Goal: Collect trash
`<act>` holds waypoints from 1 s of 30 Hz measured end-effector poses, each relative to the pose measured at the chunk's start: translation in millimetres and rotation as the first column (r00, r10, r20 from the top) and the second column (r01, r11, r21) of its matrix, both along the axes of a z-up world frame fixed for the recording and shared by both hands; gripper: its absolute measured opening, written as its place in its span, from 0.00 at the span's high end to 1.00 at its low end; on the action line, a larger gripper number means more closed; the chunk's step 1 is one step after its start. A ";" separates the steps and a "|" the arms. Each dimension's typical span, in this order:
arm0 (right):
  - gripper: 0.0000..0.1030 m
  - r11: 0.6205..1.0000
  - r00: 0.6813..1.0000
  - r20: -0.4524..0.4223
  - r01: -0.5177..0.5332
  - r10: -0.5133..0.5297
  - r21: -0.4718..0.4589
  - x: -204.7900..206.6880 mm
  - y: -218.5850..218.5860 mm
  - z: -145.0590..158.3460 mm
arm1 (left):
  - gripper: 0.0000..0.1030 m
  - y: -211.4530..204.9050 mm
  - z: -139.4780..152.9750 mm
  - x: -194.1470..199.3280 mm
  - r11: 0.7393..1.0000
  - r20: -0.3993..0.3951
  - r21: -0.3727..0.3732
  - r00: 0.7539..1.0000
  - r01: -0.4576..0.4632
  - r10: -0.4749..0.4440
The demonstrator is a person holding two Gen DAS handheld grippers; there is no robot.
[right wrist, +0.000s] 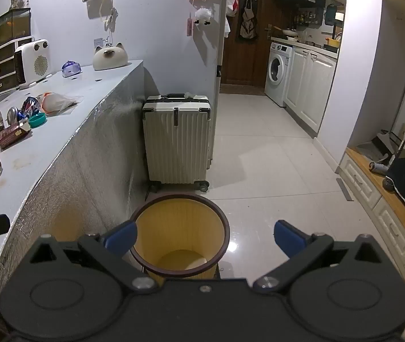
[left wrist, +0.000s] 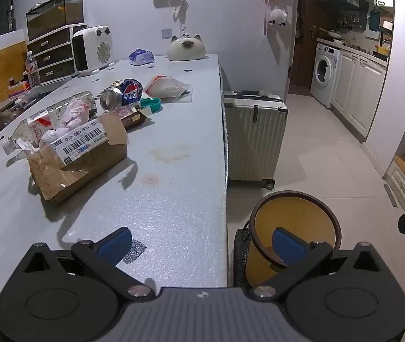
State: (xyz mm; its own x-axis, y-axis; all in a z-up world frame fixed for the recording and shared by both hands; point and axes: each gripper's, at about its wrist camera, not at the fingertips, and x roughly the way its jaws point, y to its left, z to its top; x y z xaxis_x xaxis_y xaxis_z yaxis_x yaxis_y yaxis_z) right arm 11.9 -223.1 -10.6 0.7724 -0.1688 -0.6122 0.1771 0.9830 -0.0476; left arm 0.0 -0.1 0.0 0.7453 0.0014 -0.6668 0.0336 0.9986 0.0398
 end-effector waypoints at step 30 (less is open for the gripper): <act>0.00 1.000 1.000 -0.001 0.000 0.000 -0.004 0.6 3.0 -1.4 | 0.00 0.1 0.0 -0.1 1.000 0.003 -0.006 1.000 0.000 0.000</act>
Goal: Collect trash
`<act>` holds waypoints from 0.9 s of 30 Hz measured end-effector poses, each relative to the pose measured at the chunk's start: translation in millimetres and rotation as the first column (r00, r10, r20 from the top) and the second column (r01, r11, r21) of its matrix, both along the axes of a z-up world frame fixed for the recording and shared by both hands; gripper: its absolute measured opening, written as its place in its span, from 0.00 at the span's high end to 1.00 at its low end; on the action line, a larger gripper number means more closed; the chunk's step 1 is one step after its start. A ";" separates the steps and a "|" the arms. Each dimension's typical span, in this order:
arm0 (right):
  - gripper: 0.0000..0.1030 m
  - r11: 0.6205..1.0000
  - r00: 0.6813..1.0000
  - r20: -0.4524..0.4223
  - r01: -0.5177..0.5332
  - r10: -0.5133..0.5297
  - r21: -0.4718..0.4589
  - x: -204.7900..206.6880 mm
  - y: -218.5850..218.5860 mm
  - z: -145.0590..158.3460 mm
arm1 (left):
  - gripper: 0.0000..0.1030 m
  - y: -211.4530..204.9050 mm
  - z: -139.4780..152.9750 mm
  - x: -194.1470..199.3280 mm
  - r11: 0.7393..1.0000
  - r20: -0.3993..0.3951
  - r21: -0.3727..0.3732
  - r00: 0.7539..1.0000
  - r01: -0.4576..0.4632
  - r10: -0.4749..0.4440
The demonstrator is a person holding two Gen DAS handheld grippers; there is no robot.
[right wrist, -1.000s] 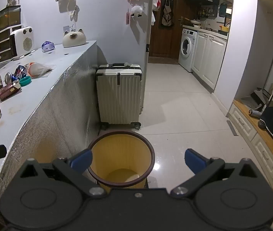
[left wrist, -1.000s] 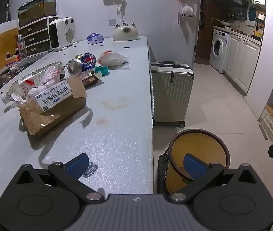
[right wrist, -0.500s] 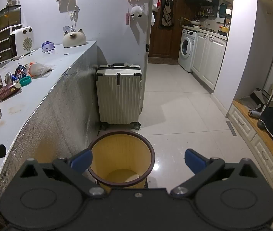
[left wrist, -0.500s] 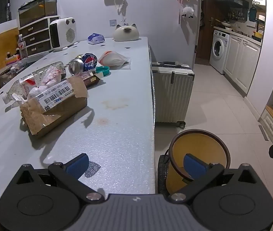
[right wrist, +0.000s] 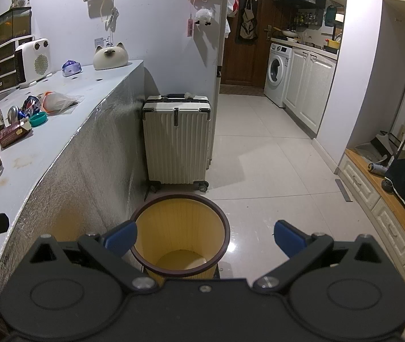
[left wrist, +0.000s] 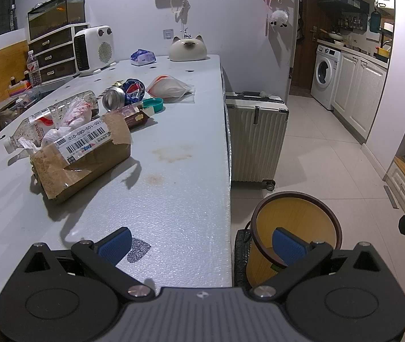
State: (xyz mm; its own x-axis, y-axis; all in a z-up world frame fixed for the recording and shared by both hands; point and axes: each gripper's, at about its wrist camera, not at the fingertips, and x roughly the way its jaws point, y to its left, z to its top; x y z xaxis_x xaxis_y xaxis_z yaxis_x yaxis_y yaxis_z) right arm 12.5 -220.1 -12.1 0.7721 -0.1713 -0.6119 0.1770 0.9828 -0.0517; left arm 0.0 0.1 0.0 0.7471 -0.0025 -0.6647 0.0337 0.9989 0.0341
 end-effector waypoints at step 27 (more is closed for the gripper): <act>0.00 1.000 1.000 -0.002 0.000 0.000 -0.001 -0.3 0.8 -2.1 | 0.00 0.1 0.1 0.0 1.000 0.001 -0.002 1.000 0.000 0.000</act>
